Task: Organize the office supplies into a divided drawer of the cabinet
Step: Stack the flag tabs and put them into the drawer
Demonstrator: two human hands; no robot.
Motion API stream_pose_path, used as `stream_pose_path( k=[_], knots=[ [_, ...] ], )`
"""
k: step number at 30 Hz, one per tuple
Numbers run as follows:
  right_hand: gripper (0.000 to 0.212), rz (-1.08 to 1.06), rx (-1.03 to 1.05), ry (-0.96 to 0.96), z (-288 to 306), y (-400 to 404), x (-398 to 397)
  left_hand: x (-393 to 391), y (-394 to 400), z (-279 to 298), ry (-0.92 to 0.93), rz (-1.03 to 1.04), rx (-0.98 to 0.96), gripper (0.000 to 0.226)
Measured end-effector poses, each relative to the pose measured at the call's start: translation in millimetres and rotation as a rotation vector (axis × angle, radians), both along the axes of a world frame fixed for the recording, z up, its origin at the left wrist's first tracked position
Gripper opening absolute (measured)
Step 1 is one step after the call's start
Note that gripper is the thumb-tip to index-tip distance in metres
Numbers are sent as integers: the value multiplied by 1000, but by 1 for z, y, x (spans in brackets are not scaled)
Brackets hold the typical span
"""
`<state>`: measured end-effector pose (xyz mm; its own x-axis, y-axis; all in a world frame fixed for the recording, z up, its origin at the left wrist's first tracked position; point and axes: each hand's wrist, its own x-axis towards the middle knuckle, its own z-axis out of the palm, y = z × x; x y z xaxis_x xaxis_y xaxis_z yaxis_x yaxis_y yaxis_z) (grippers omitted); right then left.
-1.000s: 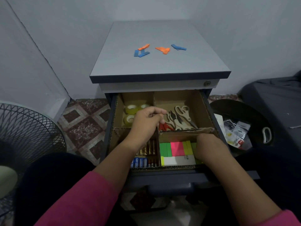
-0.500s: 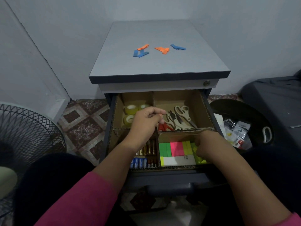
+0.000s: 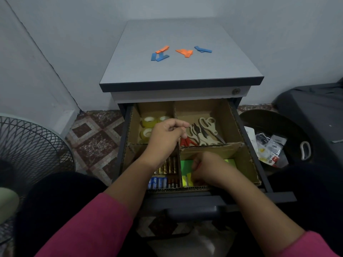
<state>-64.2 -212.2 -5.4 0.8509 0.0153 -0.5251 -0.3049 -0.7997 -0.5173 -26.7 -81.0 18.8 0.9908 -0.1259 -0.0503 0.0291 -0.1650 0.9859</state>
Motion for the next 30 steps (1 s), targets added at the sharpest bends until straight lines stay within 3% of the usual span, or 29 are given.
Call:
stream_pose_path(
  k=[7, 17, 24, 27, 30],
  knots=[
    [10, 84, -121, -53, -4, 1, -1, -1, 0, 1, 0, -6, 5, 24],
    [19, 109, -153, -39, -4, 2, -2, -1, 0, 1, 12, -3, -7, 22],
    [8, 150, -157, -20, -1, 0, 0, 0, 1, 0, 8, -4, 0, 22],
    [10, 97, -279, -35, 11, -20, 0, -1, 1, 1, 4, -6, 0, 22],
    [17, 42, -534, -199, 19, -43, -5, 0, 1, 1, 5, -8, 1, 22]
  ],
)
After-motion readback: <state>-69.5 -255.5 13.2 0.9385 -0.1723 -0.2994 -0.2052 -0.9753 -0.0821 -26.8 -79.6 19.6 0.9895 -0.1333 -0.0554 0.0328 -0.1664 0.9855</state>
